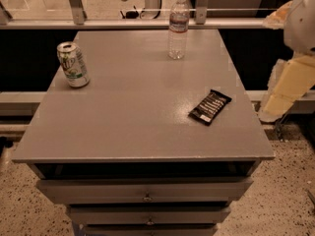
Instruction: Move water bottle near 7up can
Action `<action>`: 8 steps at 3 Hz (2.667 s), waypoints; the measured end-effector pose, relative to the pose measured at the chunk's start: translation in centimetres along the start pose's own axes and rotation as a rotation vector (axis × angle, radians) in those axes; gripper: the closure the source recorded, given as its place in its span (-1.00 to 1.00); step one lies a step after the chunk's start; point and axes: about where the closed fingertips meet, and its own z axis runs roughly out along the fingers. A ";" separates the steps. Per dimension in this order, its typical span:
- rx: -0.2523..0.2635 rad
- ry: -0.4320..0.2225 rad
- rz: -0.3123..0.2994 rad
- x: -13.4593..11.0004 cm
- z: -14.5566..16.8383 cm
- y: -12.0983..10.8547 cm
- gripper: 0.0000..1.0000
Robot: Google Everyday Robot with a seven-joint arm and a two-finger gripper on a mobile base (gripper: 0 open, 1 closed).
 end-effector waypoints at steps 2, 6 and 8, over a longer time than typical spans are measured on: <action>0.055 -0.096 -0.011 -2.9 5.9 -4.1 -1.00; 0.226 -0.348 0.085 -12.1 17.4 -20.0 -1.00; 0.282 -0.476 0.216 -12.2 18.9 -24.8 -1.00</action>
Offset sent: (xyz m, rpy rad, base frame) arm 0.1539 0.0532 -0.0531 0.1492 -0.1756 0.0651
